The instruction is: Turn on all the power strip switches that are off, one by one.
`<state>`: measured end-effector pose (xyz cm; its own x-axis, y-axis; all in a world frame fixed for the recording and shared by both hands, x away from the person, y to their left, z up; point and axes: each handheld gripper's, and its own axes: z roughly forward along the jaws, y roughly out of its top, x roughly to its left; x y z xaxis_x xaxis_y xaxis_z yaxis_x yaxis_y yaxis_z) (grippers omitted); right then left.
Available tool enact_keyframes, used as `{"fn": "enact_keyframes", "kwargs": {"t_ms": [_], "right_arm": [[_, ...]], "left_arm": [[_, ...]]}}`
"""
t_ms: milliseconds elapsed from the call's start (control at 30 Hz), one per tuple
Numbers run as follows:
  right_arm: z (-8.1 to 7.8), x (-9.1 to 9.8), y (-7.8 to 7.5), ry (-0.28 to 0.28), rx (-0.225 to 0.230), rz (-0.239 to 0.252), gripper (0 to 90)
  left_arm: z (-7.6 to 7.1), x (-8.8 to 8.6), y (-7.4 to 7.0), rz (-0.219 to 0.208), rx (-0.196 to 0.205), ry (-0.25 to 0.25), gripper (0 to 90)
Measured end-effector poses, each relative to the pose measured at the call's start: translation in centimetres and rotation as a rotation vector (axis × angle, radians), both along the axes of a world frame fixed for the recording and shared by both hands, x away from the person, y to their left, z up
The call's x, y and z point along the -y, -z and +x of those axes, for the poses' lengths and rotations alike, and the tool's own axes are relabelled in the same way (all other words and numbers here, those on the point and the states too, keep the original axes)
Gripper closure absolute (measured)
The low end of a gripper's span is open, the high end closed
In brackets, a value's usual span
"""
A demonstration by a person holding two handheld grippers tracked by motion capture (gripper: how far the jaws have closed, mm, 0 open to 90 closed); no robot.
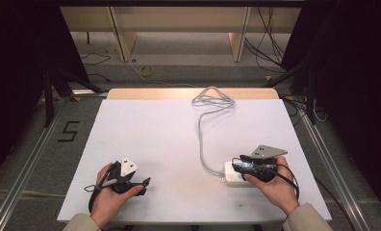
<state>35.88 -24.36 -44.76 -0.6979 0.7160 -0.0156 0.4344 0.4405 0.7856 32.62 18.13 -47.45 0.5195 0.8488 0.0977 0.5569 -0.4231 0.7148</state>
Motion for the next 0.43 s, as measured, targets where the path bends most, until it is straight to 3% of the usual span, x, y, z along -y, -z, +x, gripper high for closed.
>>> {"fn": "enact_keyframes", "kwargs": {"t_ms": [433], "right_arm": [[-0.16, -0.07, 0.01, -0.001, 0.01, 0.031, 49.3]], "left_arm": [[0.16, -0.02, 0.12, -0.003, 0.001, -0.007, 18.9]]}}
